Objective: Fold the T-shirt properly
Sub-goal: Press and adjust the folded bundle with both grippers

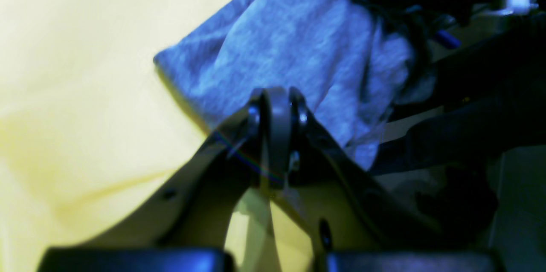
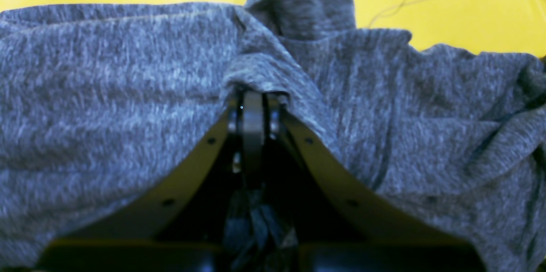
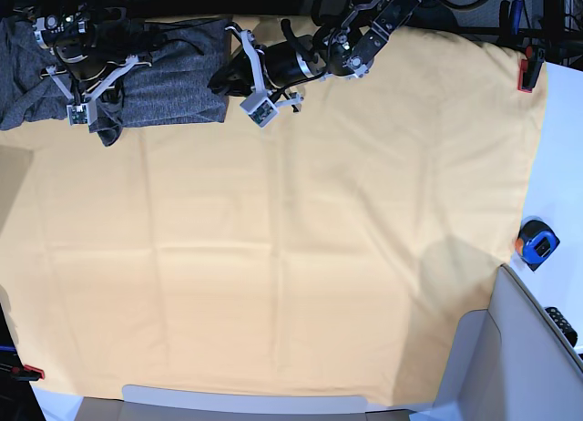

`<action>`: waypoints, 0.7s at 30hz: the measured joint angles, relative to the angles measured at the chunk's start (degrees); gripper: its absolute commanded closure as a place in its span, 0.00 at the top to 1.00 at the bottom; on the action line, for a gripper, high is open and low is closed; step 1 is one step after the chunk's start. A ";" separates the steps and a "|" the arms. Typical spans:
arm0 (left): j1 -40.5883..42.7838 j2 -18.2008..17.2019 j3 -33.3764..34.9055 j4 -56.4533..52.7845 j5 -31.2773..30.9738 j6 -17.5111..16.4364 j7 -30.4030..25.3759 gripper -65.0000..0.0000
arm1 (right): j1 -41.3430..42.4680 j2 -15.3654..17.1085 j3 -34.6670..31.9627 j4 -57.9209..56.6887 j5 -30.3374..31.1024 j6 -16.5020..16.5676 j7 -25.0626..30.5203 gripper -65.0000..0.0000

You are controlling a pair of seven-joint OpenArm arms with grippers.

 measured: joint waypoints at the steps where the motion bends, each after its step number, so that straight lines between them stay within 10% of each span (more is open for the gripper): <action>1: -0.02 0.17 0.00 0.02 -0.02 0.00 -0.04 0.00 | 0.00 -0.02 0.00 0.00 0.00 0.02 0.00 0.00; 21: -8.59 5.22 3.91 -12.66 -2.38 -1.51 7.26 0.00 | 1.22 4.02 0.42 -0.04 -0.24 -0.28 -0.37 0.00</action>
